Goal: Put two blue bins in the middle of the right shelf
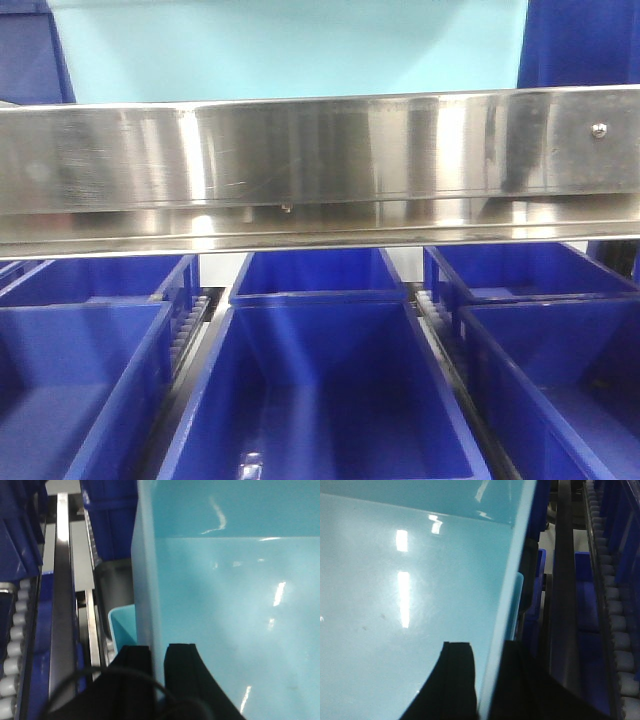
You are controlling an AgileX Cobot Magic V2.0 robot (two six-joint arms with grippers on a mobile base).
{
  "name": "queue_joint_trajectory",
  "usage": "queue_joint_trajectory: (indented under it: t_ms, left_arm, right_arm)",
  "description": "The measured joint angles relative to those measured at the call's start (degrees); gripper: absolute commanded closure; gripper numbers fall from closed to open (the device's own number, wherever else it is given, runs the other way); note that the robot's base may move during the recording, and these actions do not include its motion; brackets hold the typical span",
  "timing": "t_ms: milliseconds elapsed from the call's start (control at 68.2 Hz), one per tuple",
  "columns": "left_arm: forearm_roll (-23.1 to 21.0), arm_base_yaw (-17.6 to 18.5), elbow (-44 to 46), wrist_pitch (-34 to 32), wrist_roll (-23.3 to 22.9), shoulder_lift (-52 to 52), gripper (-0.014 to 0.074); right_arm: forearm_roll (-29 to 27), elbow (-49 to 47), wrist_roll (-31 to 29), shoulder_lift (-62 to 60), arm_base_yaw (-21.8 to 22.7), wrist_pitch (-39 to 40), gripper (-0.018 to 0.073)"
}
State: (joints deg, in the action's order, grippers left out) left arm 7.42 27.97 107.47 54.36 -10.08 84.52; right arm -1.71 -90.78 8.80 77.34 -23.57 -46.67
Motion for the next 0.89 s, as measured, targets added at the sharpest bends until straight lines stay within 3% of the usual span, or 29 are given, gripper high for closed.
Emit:
queue_joint_trajectory:
  t_ms: [587,894]
  left_arm:
    - [0.85,0.00,0.00,-8.93,0.48,0.00,0.0707]
    - [0.25,0.00,0.00,-9.50,0.60,0.76,0.0707]
  right_arm:
    - [0.26,0.00,0.22,0.00,0.35,4.03,0.0712]
    - [-1.06,0.00,0.10,0.11,2.95,8.11,0.0712]
